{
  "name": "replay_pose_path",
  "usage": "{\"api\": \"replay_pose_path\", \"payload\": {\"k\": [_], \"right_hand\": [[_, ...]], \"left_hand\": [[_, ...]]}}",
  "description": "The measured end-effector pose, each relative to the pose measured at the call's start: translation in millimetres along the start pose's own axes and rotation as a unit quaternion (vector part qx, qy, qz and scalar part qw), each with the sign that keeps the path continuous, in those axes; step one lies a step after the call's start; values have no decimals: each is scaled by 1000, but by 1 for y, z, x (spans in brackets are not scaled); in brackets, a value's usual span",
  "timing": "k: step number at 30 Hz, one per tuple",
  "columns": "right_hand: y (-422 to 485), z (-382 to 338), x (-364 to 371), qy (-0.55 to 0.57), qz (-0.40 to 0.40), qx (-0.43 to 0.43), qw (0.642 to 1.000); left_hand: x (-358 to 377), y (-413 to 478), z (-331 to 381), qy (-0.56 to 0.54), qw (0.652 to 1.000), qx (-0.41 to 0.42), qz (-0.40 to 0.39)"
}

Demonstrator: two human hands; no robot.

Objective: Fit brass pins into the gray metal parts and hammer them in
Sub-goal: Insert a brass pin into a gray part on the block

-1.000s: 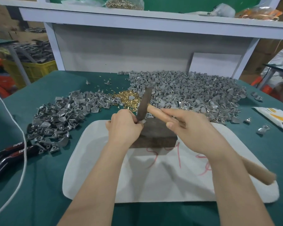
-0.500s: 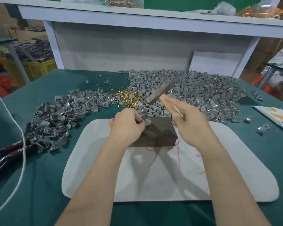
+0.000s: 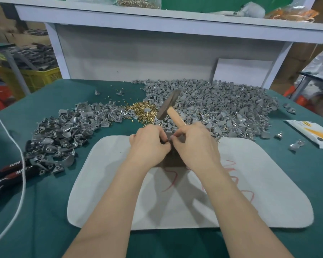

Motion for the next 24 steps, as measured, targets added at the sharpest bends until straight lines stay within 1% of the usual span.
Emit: {"api": "replay_pose_path", "payload": {"k": [6,11,14,24], "right_hand": [[-2,-5,1,-19,6,-41,999],[0,-8,2,-89,-31,-46,995],[-1,-9,4,-119,-11,-43,992],[-1,-10,8,-99,6,-37,994]], "left_hand": [[0,-1,2,6,1000,5,-1],[0,-1,2,24,999,16,18],[-1,-1,3,29,999,25,16],[-1,-3,6,29,999,28,14]]}}
Point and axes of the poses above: each hand's wrist, its own y-axis towards the middle knuckle, its own x-axis out of the palm, z = x × y, the point moved 1 cm from there along y, towards the middle knuckle, and after that the axes turned 6 degrees about -z, right-handed, at the moved point
